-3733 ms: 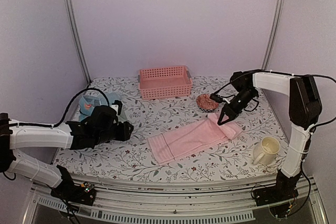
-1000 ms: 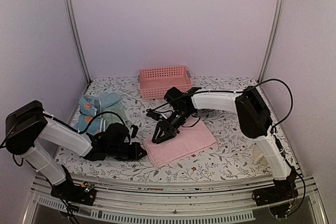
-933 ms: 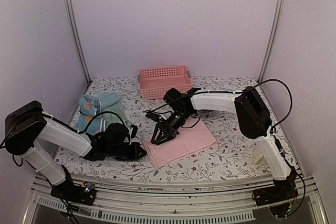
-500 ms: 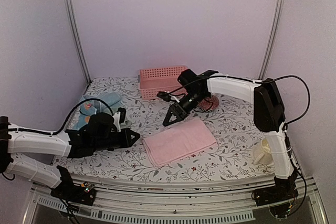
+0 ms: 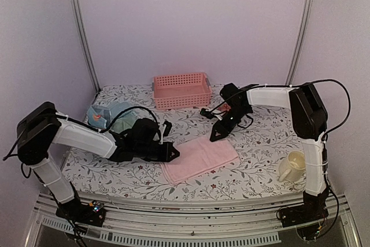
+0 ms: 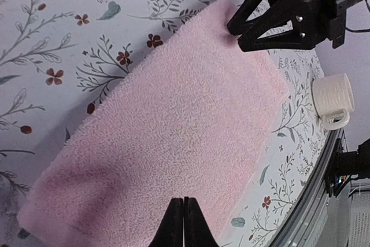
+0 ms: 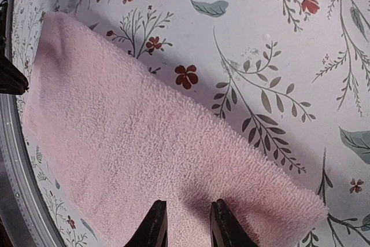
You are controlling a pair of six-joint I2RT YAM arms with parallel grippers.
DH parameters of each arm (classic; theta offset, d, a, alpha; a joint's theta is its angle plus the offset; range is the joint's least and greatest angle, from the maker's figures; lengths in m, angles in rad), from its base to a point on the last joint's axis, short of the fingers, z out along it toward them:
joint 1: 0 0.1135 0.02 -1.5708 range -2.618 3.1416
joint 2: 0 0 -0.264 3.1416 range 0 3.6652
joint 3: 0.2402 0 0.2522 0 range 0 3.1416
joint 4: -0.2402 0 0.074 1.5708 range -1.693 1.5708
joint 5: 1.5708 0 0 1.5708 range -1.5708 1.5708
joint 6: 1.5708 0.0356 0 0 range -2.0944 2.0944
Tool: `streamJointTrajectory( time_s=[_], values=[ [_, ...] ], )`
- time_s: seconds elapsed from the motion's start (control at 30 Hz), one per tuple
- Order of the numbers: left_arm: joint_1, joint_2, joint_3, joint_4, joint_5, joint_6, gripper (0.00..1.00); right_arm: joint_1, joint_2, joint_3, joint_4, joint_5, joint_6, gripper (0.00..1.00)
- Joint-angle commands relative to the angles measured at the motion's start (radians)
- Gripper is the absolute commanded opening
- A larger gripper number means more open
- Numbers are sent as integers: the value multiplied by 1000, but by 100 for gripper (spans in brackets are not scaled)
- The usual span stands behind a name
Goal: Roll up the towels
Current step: Rotate the towel at the center of the board.
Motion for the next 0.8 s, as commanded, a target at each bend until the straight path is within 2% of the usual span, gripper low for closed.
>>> streamJointTrajectory(
  time_s=[0.0,0.1,0.2,0.4,0.63,0.77],
  values=[
    [-20,71,24,14,84,5,2,9,-15,-42,75,126,-41,28],
    [-20,85,2,-14,48,-6,1,5,0,-87,106,173,-33,28],
    [0,116,14,-134,-5,-3,0,2,-5,-166,126,173,-15,28],
    [72,131,4,-185,-33,52,0,12,-90,-306,98,54,23,28],
    [211,172,136,-229,-67,196,0,164,-197,-385,-15,-89,-62,30],
    [197,134,249,-250,-44,270,0,167,-244,-354,-37,-111,-65,32]
  ],
)
